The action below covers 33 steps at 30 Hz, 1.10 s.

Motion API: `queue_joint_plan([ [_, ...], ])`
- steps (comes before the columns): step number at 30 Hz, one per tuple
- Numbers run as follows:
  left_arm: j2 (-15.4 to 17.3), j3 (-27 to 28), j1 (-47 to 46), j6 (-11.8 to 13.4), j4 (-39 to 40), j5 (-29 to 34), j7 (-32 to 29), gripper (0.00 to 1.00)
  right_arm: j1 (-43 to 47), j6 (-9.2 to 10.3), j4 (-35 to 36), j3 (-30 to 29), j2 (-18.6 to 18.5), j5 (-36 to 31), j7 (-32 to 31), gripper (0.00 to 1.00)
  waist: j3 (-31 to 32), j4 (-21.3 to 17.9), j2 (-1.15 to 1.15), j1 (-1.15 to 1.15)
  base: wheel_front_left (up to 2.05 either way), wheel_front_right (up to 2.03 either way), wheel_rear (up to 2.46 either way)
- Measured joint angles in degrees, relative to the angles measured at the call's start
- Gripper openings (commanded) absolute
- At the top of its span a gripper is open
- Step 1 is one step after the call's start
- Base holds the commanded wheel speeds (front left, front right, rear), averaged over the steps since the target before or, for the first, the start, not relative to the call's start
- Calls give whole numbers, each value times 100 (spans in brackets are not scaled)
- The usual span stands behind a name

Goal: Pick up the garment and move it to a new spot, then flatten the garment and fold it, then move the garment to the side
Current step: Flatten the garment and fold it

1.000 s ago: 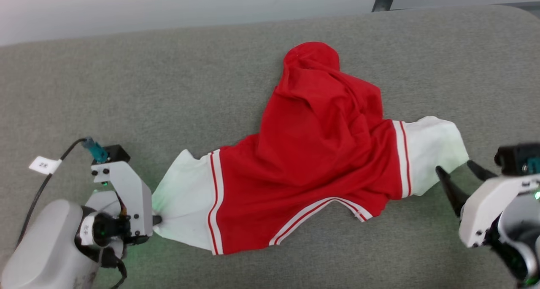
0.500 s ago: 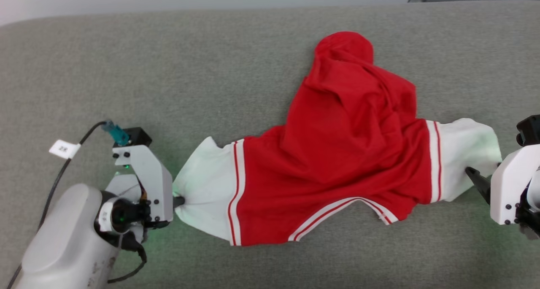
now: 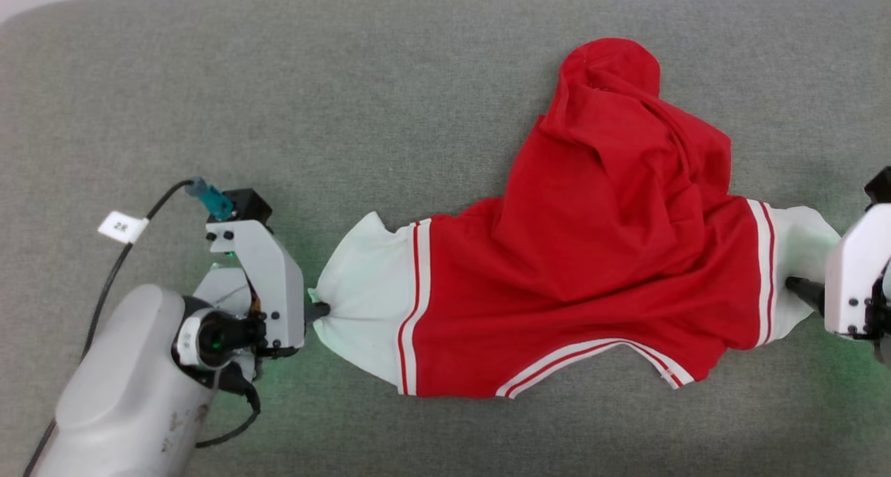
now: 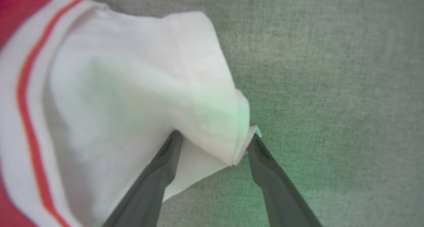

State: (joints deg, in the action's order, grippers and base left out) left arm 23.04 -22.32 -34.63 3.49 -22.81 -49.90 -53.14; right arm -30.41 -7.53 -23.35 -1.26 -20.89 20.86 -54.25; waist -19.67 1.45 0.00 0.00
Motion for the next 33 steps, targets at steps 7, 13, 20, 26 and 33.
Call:
queue_joint_plan([
  [7,-43,-58,-127,-137,-230,-2,47,0,-298,10,-349,87,-133,305,-625,0,89,57,0,0,0,0,0],
  [13,-15,-110,-249,-158,-371,3,-26,0,-319,9,-214,-130,68,942,-1185,0,329,61,0,0,0,0,0],
  [20,162,-121,-732,-111,-366,109,-257,0,-788,7,177,-238,312,1223,-1473,0,757,37,0,0,0,0,0],
  [26,243,-151,-1388,-94,-363,259,-389,0,-1454,7,236,-272,608,1272,-1481,0,1229,15,0,0,0,0,0],
  [33,226,-148,-2425,-149,-667,589,-16,0,-2447,7,-115,-360,945,967,-563,0,1761,2,0,0,0,0,0],
])
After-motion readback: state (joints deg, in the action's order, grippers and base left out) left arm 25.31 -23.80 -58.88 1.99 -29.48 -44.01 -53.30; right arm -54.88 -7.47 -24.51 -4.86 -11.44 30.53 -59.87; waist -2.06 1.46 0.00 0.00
